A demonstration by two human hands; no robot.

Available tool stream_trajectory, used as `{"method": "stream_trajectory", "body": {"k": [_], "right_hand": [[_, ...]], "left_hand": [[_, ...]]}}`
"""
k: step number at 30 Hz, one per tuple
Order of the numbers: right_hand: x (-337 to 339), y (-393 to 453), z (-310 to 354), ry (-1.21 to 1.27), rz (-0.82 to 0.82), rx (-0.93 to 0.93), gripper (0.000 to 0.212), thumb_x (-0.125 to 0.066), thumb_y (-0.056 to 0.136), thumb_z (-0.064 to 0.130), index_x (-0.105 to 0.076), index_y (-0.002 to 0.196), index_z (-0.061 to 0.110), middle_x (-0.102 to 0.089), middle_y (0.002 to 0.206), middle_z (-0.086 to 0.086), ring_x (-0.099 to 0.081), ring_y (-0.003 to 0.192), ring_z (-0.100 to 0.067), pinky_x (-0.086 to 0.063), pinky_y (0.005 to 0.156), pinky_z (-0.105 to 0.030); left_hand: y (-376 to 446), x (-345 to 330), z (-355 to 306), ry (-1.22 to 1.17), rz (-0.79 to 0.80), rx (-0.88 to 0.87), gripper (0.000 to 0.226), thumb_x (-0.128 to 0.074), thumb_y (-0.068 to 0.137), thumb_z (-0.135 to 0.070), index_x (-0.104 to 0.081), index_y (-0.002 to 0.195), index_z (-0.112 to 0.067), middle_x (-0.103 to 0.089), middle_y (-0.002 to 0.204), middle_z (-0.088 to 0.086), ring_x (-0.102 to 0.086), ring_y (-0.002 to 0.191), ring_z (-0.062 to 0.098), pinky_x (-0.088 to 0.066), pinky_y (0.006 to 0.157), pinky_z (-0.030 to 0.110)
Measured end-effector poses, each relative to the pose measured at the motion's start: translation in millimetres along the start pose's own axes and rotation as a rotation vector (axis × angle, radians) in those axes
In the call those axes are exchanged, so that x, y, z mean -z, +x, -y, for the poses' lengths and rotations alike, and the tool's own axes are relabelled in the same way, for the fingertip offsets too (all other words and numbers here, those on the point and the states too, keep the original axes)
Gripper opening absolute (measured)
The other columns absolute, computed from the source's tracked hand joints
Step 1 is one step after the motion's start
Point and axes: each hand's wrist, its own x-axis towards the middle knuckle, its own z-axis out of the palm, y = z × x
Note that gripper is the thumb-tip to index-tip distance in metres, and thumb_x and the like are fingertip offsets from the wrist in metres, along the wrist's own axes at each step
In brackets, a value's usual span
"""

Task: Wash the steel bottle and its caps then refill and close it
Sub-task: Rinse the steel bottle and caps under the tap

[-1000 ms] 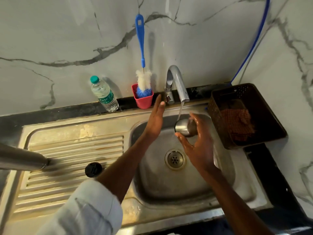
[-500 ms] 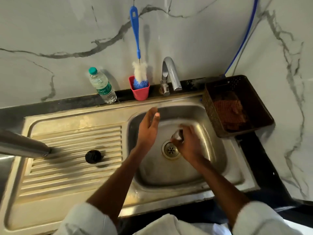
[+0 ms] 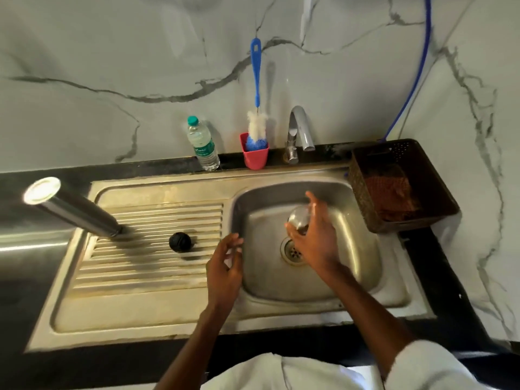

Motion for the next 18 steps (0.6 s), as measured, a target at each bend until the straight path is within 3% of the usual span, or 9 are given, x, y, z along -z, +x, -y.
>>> {"method": "stream_trajectory", "body": {"k": [3, 7, 12, 15, 18], "right_hand": [[-1.2, -1.8, -5.5, 0.079, -0.116, 0.026, 0.069, -0.080, 0.086, 0.028, -0.046, 0.145, 0.016, -0.049, 0.136, 0.001, -0.053, 0.116, -0.008, -0.039, 0.095, -0.011], [-33.1, -13.9, -17.3, -0.055, 0.158, -0.251, 0.061, -0.081, 0.082, 0.029, -0.052, 0.135, 0.020, -0.052, 0.136, -0.008, -0.064, 0.111, -0.035, -0.048, 0.090, -0.034], [-52.8, -22.0, 34.2, 0.125, 0.037, -0.025, 0.061, -0.087, 0.077, 0.023, -0.056, 0.130, 0.021, -0.053, 0.127, 0.003, -0.058, 0.099, -0.013, -0.044, 0.086, -0.024], [-83.5, -29.0, 72.3, 0.212, 0.126, 0.003, 0.058, -0.093, 0.071, 0.023, -0.063, 0.121, 0.024, -0.053, 0.118, 0.003, -0.063, 0.096, -0.016, -0.053, 0.084, -0.029], [-121.3, -32.8, 123.0, 0.254, 0.257, 0.120, 0.058, -0.094, 0.071, 0.029, -0.065, 0.121, 0.025, -0.060, 0.114, 0.007, -0.064, 0.098, -0.012, -0.055, 0.085, -0.030]], "left_hand": [[-14.7, 17.4, 10.3, 0.014, -0.069, 0.047, 0.031, -0.062, 0.101, 0.003, -0.073, 0.119, -0.019, -0.075, 0.115, -0.018, -0.071, 0.105, 0.007, -0.060, 0.082, 0.042], [-21.5, 54.8, 20.0, 0.029, -0.109, 0.073, 0.025, -0.060, 0.100, -0.013, -0.073, 0.115, -0.027, -0.076, 0.110, -0.014, -0.072, 0.098, 0.012, -0.060, 0.079, 0.043], [-10.8, 117.1, 52.6, 0.102, -0.178, 0.080, 0.028, -0.057, 0.101, -0.017, -0.071, 0.116, -0.035, -0.074, 0.113, -0.016, -0.069, 0.104, 0.007, -0.059, 0.087, 0.044], [2.9, 156.1, 81.3, 0.211, -0.178, 0.111, 0.036, -0.062, 0.101, -0.009, -0.068, 0.127, -0.032, -0.068, 0.125, -0.012, -0.063, 0.115, 0.008, -0.054, 0.101, 0.042], [28.1, 198.0, 103.5, 0.429, -0.124, 0.062, 0.039, -0.066, 0.095, -0.014, -0.064, 0.133, -0.022, -0.063, 0.134, 0.000, -0.060, 0.124, 0.022, -0.050, 0.106, 0.043]]}}
